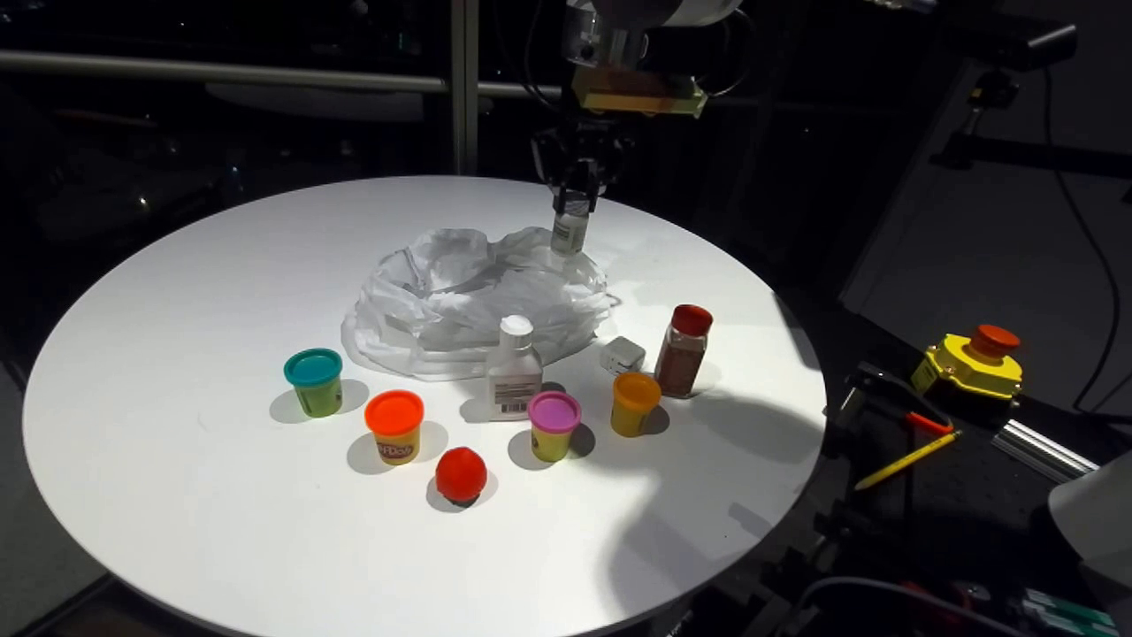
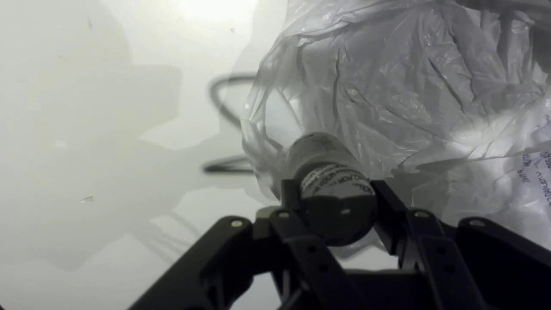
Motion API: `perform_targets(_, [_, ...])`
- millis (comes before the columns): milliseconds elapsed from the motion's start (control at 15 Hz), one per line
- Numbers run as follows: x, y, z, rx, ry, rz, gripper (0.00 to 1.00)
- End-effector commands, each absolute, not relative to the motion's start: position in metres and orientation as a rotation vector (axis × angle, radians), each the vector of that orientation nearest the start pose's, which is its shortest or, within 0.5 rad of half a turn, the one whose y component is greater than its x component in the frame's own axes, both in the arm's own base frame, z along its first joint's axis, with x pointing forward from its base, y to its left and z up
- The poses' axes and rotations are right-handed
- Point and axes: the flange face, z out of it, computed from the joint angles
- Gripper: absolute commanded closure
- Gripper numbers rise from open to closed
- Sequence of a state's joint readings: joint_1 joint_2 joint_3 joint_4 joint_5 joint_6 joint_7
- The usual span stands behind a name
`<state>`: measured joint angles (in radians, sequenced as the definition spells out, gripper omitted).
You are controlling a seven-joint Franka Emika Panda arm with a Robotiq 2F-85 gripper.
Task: Pick up the objects on the table and put them on the plastic
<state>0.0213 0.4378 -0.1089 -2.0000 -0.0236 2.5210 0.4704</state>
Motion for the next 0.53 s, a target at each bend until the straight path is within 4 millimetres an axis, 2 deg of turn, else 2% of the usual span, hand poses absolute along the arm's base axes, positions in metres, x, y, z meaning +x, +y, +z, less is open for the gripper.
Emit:
perform_targets(0, [0.63, -0.05, 0.234, -3.046, 0.782, -0.121, 0.8])
perform_targets(467, [0.628, -0.07, 0.187, -2.983, 0.89, -0.145, 0.8])
